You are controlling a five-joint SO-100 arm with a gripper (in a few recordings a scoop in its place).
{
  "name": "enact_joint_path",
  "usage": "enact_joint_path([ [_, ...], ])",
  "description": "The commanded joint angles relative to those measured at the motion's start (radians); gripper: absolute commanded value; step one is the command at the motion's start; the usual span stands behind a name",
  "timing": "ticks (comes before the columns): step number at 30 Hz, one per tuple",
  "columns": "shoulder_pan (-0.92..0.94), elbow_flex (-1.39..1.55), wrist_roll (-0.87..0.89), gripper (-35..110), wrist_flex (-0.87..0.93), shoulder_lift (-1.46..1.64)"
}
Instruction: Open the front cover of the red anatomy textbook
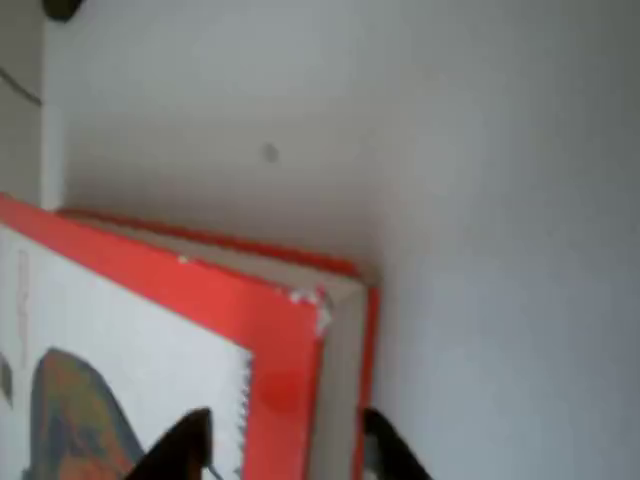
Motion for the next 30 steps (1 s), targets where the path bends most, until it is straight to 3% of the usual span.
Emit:
enact_joint_path([
  [1, 0.028, -0.098, -0.031, 20, -0.098, -0.095],
  [12, 0.048, -0.156, -0.060, 18, -0.147, -0.178],
  [25, 0.020, -0.163, -0.057, 0, -0.077, -0.032],
  [30, 0.006, -0.163, -0.029, 0, -0.066, -0.003],
])
